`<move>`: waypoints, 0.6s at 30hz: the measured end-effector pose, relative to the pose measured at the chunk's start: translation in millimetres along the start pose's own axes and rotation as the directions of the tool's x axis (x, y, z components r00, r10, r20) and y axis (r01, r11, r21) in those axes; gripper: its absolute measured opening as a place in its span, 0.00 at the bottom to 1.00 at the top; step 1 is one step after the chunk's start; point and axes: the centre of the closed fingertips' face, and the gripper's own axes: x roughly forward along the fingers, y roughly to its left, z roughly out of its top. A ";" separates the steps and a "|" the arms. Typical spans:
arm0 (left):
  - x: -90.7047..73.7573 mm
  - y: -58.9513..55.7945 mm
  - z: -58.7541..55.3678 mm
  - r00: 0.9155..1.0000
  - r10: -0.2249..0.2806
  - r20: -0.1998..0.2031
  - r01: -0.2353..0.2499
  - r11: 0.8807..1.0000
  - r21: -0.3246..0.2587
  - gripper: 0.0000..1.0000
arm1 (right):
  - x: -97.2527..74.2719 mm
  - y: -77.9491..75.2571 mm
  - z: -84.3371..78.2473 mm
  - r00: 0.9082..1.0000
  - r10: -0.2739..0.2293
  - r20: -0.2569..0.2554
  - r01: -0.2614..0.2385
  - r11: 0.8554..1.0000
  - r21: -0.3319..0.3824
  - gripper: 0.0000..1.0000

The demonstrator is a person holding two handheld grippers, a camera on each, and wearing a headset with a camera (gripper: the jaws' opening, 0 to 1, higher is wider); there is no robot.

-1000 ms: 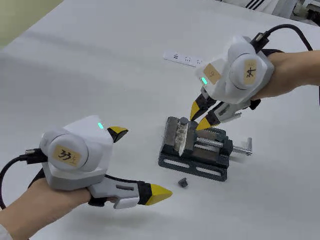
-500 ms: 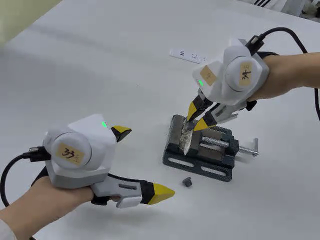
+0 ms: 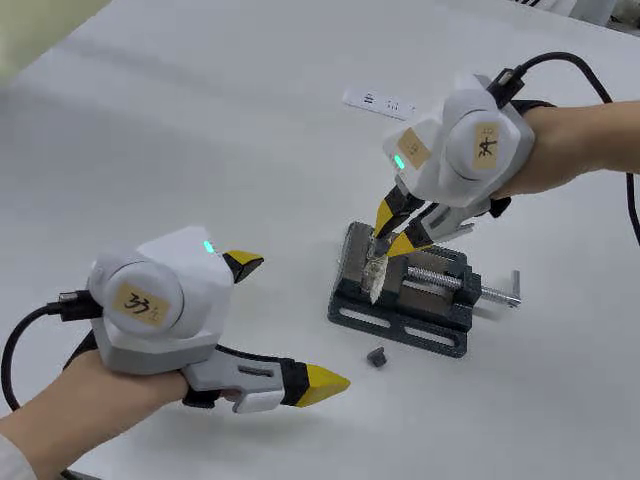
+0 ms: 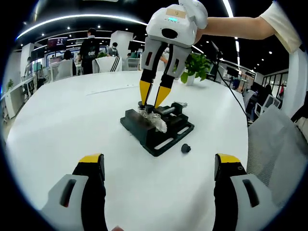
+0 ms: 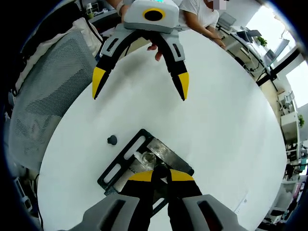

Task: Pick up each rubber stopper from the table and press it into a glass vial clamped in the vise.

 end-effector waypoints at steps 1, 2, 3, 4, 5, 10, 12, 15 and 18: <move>-0.1 0.0 -0.1 1.000 0.000 -0.001 0.000 1.000 0.000 0.94 | 0.2 -0.6 -0.3 1.000 0.000 -0.002 0.000 1.000 0.000 0.05; -0.2 0.6 -0.6 1.000 0.001 -0.001 -0.001 1.000 0.000 0.94 | -0.2 -0.6 -0.3 1.000 0.002 -0.002 -0.002 1.000 0.003 0.05; -0.4 0.9 -0.5 1.000 0.001 0.000 -0.001 1.000 -0.002 0.94 | -0.3 -0.3 -0.4 1.000 0.003 -0.004 -0.003 1.000 0.001 0.05; -0.3 1.8 -1.3 1.000 0.000 0.001 0.000 1.000 -0.004 0.94 | -0.4 -0.1 -0.8 1.000 0.004 -0.007 -0.004 1.000 -0.001 0.05; -0.3 2.6 -1.9 1.000 0.001 0.000 -0.001 1.000 -0.003 0.94 | -0.4 0.0 -0.4 1.000 0.005 -0.008 -0.005 1.000 -0.001 0.05; 0.1 3.1 -2.9 1.000 0.001 0.000 -0.001 1.000 -0.005 0.94 | -0.3 -0.5 -0.2 1.000 0.014 -0.019 -0.014 1.000 -0.001 0.05; 0.1 4.1 -3.9 1.000 0.001 -0.001 -0.001 1.000 -0.007 0.93 | -0.1 -1.3 -0.6 0.999 0.019 -0.029 -0.019 1.000 -0.008 0.05; -0.3 4.3 -4.0 1.000 0.001 -0.002 -0.001 1.000 -0.008 0.93 | -0.2 0.6 2.3 0.999 0.028 -0.043 -0.028 1.000 -0.001 0.05; 0.0 4.2 -5.0 1.000 0.002 -0.002 -0.002 1.000 -0.011 0.93 | -0.2 0.5 2.9 0.998 0.035 -0.059 -0.032 0.999 0.043 0.05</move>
